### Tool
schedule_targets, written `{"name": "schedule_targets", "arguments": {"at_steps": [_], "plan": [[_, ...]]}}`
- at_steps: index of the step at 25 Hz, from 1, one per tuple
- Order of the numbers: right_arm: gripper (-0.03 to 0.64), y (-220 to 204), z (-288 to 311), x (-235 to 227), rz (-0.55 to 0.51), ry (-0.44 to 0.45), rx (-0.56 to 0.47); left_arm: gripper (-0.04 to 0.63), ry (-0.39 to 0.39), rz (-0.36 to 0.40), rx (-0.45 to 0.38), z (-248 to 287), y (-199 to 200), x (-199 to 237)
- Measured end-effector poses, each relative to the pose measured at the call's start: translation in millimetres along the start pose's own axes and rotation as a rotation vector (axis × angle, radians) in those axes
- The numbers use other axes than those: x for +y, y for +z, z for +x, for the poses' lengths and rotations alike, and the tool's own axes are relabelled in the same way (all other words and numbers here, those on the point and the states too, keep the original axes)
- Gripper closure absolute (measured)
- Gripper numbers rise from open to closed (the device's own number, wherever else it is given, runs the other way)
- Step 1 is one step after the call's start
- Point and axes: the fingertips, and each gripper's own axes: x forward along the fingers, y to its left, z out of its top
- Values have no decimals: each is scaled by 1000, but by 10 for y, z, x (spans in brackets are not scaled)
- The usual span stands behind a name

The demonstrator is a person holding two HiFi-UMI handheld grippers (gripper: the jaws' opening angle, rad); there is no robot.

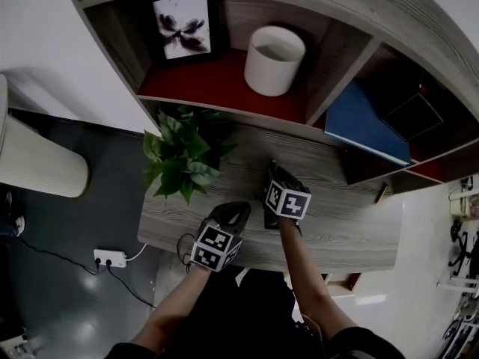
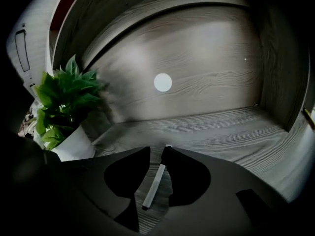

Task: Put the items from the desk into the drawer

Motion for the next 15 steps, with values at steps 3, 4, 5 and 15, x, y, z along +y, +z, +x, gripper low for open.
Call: {"name": "schedule_targets", "arguments": {"at_steps": [3,4,5,15], "plan": [[535,-16,107,-46,4,-29,15,586,10,-21,8,-20,-64,47],[534,-28,140,-56,-1,-41,21,587,14,-27,8,-30,-77,62],[532,-39,170,-69,-9,-54,27,588,17,-33,6,-40,-82,74],[529,-79,313,-123,-94,-157,74,588,17,-67,-7,-54,-102,148]]}}
